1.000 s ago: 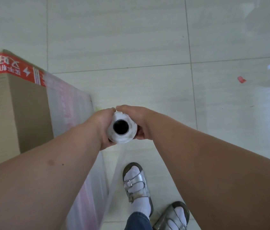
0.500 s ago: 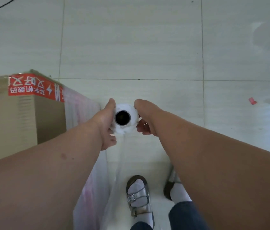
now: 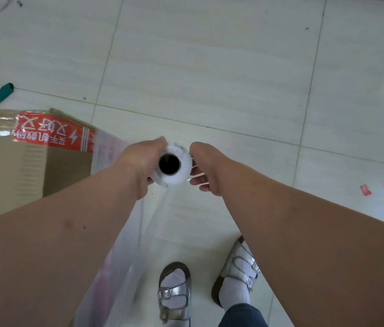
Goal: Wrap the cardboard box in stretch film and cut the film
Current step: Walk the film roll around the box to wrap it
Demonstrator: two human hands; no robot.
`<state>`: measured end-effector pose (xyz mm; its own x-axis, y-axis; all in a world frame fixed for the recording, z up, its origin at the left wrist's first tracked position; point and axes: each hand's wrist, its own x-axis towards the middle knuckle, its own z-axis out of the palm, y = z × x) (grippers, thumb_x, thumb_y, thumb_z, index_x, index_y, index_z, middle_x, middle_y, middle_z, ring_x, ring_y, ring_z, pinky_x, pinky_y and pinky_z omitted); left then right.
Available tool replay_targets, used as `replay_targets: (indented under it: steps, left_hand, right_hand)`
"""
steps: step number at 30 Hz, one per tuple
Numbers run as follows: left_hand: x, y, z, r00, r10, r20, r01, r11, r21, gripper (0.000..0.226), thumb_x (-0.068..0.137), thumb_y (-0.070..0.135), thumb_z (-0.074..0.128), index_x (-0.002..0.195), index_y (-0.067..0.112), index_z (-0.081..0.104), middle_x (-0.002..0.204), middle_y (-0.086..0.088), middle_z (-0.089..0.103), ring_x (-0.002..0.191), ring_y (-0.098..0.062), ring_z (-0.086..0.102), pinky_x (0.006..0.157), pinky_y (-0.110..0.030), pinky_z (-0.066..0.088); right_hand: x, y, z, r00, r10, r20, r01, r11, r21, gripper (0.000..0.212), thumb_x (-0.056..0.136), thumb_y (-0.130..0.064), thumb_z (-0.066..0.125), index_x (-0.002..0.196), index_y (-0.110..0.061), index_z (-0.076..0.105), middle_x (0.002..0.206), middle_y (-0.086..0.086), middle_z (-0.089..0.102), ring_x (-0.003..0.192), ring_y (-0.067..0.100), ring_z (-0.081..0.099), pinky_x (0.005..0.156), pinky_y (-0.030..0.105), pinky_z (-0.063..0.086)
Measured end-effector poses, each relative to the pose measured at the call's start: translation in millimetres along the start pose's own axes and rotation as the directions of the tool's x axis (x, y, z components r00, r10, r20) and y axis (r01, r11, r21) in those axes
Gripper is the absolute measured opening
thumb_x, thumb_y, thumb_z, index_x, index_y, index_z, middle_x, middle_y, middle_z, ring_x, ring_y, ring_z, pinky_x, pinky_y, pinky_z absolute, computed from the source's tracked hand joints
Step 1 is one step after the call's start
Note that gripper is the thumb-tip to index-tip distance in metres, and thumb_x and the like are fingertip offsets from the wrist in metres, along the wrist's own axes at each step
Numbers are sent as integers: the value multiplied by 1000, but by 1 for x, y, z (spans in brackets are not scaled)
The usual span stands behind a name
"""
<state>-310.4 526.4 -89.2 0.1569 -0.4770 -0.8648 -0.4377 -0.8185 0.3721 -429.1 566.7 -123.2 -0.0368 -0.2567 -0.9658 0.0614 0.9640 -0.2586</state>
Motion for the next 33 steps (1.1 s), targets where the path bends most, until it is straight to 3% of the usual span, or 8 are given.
replay_targets:
  steps: [3,6,11,19,23,25,29,33]
  left_hand:
    - [11,-5,-9,991,-132,-34,123,972,-198,32,93,52,51,99,22,61,106,0,67,94,-21,65,89,-39,55]
    - [16,-9,-14,959,-274,79,284,902,-326,36,88,53,52,112,27,62,108,2,70,97,-22,66,88,-37,53]
    - [14,14,-10,968,-220,119,246,922,-298,30,92,35,54,115,17,62,105,-5,73,95,-26,70,91,-42,54]
    - [14,58,-16,996,31,-86,-38,996,-77,15,90,30,65,88,15,62,104,-7,68,103,-27,64,98,-43,51]
    - [42,56,-25,985,-85,-150,46,969,-244,26,95,32,58,106,8,58,90,-7,56,90,-24,59,98,-43,50]
    - [47,53,-25,969,-242,-44,221,935,-277,38,93,40,59,115,9,54,104,-8,56,100,-28,59,94,-44,52]
    - [44,57,-13,886,-407,224,460,833,-306,40,99,40,48,120,7,53,113,-16,62,90,-31,66,66,-43,57]
    - [51,80,-17,938,-333,92,346,901,-261,22,98,21,45,109,9,59,116,-13,62,101,-29,64,75,-38,57]
  right_hand:
    - [3,-17,0,1000,6,0,-6,998,-66,28,91,-23,39,111,-11,55,101,10,53,76,27,52,73,34,40]
    - [3,-29,6,998,1,59,6,994,-111,30,91,-37,41,99,-13,56,97,9,54,79,28,53,76,35,42]
    - [8,-41,7,994,-31,105,50,981,-186,56,84,-69,48,113,-23,62,111,2,67,92,24,63,64,30,42]
    - [12,-71,-7,993,-14,117,32,988,-154,27,83,-37,38,91,-19,56,90,5,60,75,25,54,73,34,42]
    - [20,-91,-5,997,-12,71,30,965,-260,21,91,-21,35,89,-9,52,98,13,56,78,29,52,76,37,41]
    - [23,-100,-4,998,-26,60,42,957,-286,22,93,-17,35,79,-8,50,94,16,56,81,30,50,76,37,41]
    - [30,-103,2,988,79,135,-31,945,-326,45,93,-53,47,114,-15,59,113,8,65,97,25,61,85,32,48]
    - [36,-115,1,994,65,90,-34,950,-310,57,84,-63,59,120,-19,63,118,6,68,103,25,65,75,30,50]
